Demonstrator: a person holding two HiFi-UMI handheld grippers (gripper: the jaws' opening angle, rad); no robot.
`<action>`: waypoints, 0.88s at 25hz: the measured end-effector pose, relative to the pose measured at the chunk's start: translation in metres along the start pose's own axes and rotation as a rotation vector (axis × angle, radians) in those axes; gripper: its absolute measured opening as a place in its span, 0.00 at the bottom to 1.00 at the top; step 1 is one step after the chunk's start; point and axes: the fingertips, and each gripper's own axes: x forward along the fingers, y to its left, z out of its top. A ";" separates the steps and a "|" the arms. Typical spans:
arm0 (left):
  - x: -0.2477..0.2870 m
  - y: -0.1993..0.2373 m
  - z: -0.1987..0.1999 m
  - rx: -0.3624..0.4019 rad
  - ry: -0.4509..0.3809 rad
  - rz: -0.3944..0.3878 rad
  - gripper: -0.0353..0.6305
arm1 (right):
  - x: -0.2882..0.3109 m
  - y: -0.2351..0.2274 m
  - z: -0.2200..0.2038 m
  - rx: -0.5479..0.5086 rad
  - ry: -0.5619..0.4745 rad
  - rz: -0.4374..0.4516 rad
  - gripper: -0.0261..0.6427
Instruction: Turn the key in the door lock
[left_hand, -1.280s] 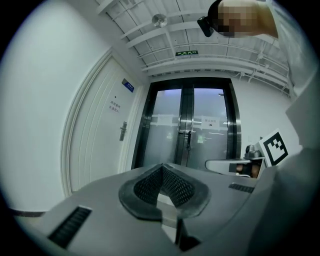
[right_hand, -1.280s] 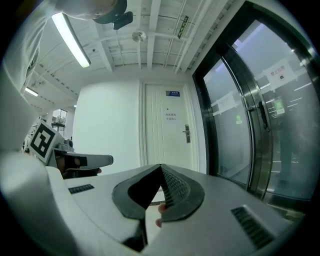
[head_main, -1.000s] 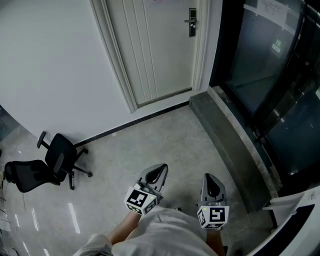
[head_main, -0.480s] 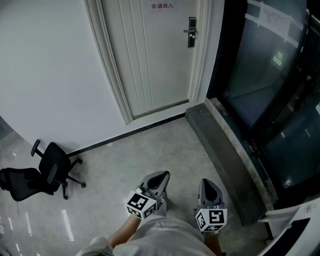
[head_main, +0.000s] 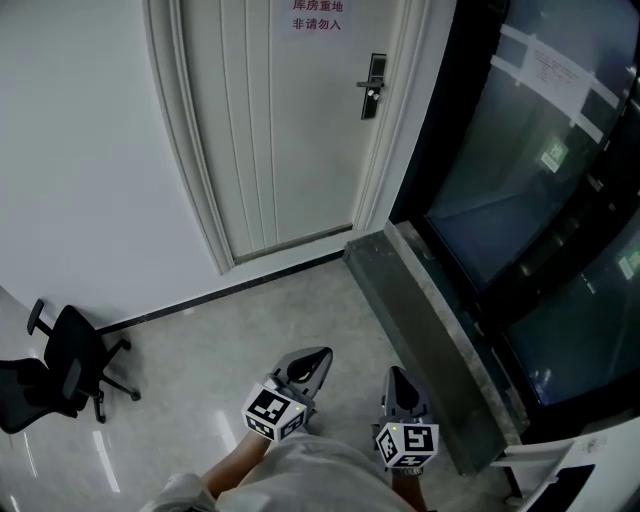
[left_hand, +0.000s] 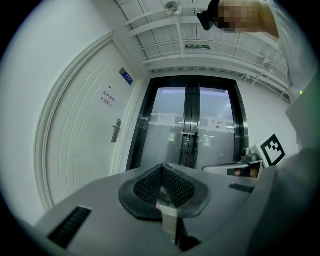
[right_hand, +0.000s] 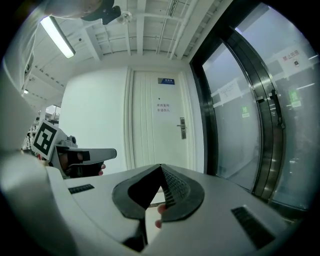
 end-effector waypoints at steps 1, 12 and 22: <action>0.006 0.010 0.002 0.003 0.002 -0.005 0.06 | 0.012 0.001 0.004 -0.003 -0.005 -0.004 0.04; 0.059 0.096 0.015 0.008 0.014 -0.014 0.06 | 0.102 -0.005 0.015 -0.014 -0.012 -0.054 0.04; 0.113 0.141 0.015 0.002 0.021 0.054 0.06 | 0.172 -0.045 0.020 0.006 -0.008 -0.036 0.04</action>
